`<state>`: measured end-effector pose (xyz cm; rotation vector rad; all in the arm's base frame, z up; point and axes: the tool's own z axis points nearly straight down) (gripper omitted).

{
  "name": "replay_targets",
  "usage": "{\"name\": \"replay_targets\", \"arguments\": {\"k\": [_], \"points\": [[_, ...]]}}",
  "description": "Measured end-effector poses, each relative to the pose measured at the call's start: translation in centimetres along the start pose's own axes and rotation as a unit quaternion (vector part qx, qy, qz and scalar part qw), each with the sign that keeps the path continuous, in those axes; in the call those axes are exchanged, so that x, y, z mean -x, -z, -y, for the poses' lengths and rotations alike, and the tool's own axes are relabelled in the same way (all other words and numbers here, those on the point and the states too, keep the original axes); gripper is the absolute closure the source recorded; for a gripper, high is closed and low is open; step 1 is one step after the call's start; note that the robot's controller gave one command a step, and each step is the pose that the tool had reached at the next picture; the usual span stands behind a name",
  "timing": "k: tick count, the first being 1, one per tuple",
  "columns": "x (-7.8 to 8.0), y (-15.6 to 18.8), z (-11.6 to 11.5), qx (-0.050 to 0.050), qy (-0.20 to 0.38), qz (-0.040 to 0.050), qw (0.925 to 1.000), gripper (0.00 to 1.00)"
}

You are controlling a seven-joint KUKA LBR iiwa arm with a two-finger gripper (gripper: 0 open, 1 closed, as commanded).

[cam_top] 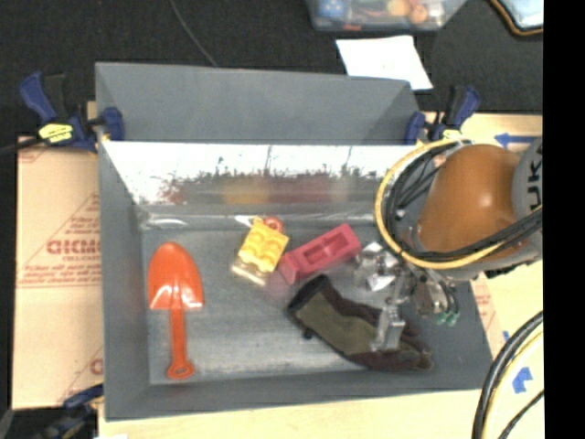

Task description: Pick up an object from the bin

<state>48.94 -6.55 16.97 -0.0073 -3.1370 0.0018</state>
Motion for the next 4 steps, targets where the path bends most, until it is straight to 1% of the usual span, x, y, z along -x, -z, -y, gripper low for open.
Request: {"name": "replay_targets", "arguments": {"k": [1,2,3,4], "points": [[0.1,0.3,0.0,0.0,0.002,0.0027,1.0,0.0],[-0.8,-10.0,-0.4,0.0,-0.092,0.0062,0.9958,0.0],[-1.0,-9.8,-1.1,-0.001,-0.019,0.0117,0.9998,0.0],[-0.7,-9.8,-0.4,0.0,-0.087,0.0088,0.9962,0.0]]}}
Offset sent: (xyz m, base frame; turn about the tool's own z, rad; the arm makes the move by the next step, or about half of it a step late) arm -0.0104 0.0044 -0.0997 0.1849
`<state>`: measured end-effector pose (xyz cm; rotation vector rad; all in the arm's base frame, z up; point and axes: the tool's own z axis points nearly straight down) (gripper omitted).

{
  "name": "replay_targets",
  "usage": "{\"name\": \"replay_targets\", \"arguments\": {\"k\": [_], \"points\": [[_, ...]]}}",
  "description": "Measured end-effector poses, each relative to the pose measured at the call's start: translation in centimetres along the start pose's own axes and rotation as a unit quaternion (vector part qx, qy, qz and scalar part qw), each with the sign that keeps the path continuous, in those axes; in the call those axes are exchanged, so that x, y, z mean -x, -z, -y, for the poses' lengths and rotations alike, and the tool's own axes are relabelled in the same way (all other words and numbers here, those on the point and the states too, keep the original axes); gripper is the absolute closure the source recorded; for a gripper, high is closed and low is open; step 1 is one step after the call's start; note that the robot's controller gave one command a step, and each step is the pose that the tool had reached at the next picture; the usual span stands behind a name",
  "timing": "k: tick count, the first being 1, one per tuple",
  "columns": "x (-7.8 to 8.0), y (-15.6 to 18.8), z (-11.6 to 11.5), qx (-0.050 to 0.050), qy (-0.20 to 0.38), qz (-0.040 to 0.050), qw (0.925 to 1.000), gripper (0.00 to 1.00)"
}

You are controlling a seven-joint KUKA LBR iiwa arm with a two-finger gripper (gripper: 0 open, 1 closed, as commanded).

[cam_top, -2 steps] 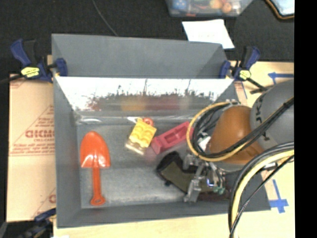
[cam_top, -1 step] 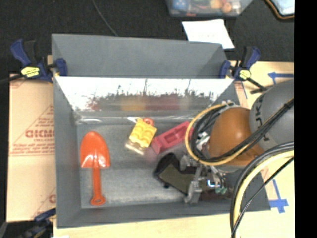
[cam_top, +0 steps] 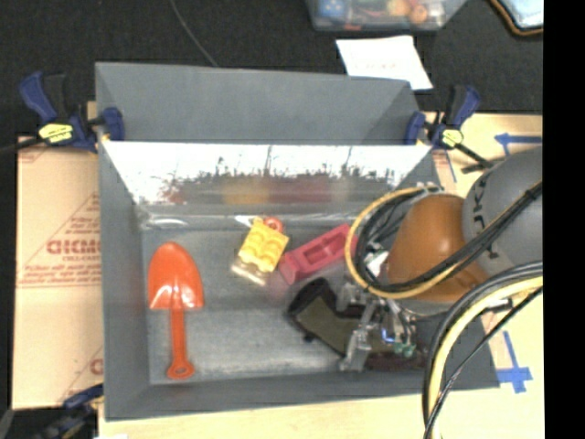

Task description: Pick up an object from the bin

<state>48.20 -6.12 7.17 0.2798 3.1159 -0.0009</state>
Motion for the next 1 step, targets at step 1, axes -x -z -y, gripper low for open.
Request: {"name": "replay_targets", "arguments": {"k": [1], "points": [[-0.23,0.08,-0.41,-0.002,0.063,0.0048,0.998,0.0]]}}
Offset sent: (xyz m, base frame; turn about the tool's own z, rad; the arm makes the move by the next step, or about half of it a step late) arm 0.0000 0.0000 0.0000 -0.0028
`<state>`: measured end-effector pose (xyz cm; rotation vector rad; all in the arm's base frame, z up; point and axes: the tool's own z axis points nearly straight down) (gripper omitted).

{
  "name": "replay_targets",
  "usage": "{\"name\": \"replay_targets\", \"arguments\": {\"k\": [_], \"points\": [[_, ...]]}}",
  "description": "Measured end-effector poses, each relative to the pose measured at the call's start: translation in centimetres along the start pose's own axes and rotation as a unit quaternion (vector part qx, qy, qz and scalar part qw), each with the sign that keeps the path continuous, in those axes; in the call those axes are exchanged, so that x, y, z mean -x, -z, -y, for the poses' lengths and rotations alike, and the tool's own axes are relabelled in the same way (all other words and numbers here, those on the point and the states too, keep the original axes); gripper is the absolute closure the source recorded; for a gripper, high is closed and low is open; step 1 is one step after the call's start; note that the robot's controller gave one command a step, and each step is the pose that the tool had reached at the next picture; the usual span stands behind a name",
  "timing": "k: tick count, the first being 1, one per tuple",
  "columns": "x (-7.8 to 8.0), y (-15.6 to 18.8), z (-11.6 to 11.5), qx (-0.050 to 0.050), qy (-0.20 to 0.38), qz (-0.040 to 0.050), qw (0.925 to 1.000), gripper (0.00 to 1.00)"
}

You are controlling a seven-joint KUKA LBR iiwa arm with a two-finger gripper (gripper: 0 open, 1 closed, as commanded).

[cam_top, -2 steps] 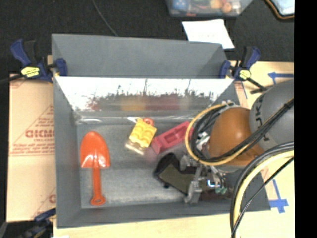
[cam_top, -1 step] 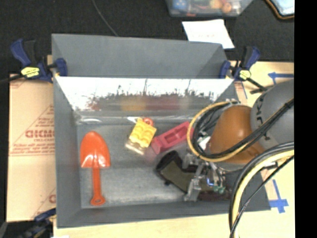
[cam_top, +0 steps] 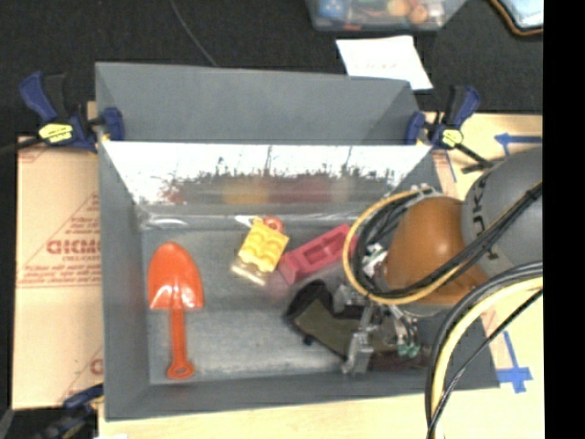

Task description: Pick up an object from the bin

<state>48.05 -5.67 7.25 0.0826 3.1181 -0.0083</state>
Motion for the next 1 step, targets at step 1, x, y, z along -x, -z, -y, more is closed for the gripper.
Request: {"name": "replay_targets", "arguments": {"k": [1], "points": [[0.4,0.04,0.42,0.002,-0.059,-0.0004,0.9982,1.0]]}}
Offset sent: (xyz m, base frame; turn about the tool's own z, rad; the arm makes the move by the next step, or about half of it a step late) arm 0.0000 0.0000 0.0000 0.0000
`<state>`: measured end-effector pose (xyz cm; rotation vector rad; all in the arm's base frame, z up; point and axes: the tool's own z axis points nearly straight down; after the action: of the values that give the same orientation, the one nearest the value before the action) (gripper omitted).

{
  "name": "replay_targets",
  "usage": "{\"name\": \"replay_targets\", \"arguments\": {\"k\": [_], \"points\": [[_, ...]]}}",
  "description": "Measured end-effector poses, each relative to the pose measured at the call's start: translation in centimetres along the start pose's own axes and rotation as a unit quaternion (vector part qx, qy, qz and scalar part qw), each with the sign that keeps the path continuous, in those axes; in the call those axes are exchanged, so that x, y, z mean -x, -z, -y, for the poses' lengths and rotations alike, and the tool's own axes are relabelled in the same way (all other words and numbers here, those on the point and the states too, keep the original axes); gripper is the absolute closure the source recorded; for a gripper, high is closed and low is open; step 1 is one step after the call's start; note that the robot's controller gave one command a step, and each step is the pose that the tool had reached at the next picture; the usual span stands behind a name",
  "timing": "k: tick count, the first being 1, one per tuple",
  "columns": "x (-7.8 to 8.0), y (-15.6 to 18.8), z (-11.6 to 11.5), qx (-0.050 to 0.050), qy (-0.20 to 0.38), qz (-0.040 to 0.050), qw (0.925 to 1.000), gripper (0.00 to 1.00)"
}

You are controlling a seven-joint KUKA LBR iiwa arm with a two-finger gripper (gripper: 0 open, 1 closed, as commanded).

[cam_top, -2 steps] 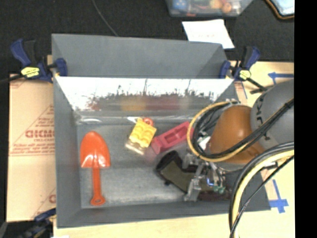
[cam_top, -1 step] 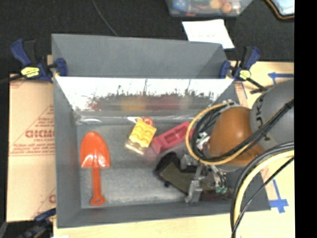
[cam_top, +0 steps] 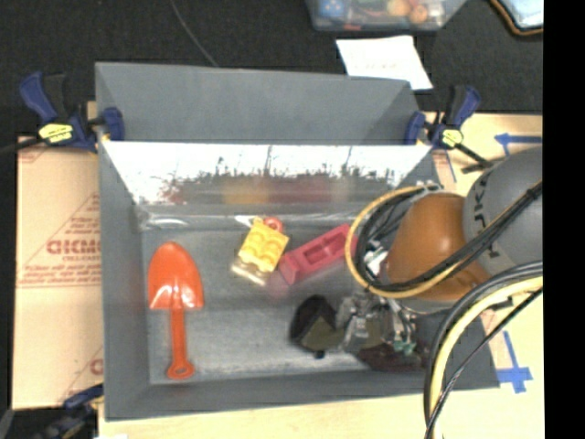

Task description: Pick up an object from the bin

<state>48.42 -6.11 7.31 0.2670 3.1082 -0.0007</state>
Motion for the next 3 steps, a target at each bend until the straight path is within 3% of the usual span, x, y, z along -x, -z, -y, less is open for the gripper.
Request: {"name": "replay_targets", "arguments": {"k": [1,2,3], "points": [[0.0,0.0,0.0,0.0,0.0,0.0,1.0,1.0],[-0.2,2.7,0.0,0.0,0.002,-0.0054,1.0,1.0],[0.0,6.0,0.0,0.0,0.002,-0.0018,1.0,1.0]]}}
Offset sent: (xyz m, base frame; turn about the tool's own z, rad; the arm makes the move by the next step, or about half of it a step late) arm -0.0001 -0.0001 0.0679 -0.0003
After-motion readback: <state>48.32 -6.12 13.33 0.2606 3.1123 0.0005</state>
